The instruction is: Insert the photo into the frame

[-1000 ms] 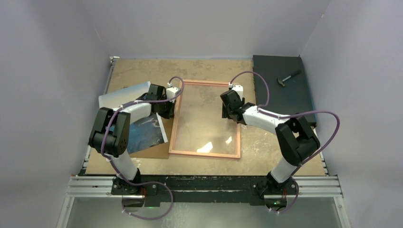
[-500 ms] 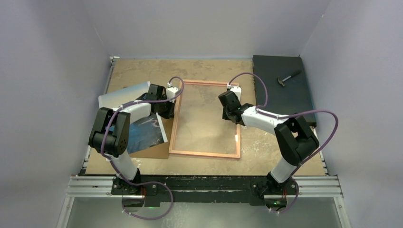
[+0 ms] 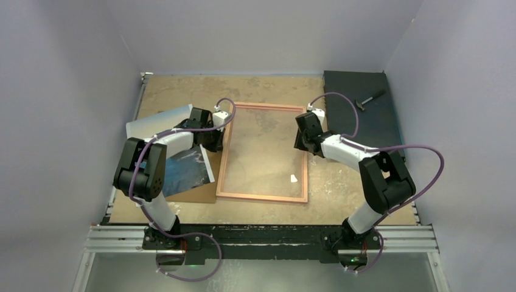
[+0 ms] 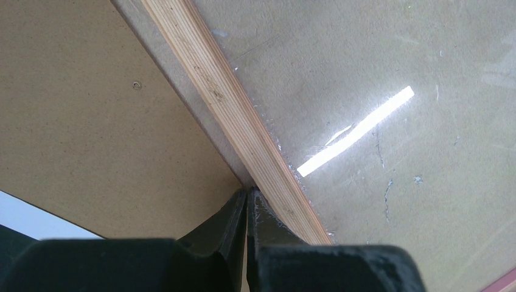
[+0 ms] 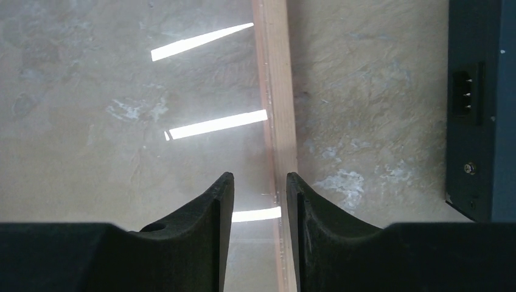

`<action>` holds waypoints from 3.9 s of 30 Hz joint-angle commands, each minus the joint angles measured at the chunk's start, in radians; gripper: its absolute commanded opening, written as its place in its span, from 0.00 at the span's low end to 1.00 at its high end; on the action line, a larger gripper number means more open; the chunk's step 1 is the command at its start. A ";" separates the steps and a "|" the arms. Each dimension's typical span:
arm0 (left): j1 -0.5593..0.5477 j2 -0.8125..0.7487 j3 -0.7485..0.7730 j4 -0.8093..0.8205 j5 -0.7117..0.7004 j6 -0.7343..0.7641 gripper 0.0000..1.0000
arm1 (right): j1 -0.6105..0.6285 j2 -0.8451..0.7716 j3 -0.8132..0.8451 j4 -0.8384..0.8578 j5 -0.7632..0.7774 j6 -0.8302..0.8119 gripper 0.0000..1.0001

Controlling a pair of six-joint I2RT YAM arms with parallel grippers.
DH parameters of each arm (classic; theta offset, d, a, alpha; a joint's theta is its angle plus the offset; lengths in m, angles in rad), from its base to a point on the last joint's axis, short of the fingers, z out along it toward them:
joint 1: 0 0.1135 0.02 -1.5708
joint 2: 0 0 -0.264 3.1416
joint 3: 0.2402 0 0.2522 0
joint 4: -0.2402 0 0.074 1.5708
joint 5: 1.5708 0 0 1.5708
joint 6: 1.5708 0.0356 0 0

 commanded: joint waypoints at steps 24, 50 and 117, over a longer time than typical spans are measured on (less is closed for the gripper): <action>0.004 0.016 -0.012 -0.028 0.011 0.010 0.02 | -0.030 0.001 -0.016 0.050 -0.183 0.059 0.50; -0.030 0.034 -0.035 -0.023 0.032 0.010 0.02 | -0.183 0.048 -0.087 0.096 -0.373 0.073 0.91; -0.030 -0.076 0.056 -0.136 0.004 0.034 0.16 | -0.082 -0.295 0.033 0.432 -1.041 0.386 0.81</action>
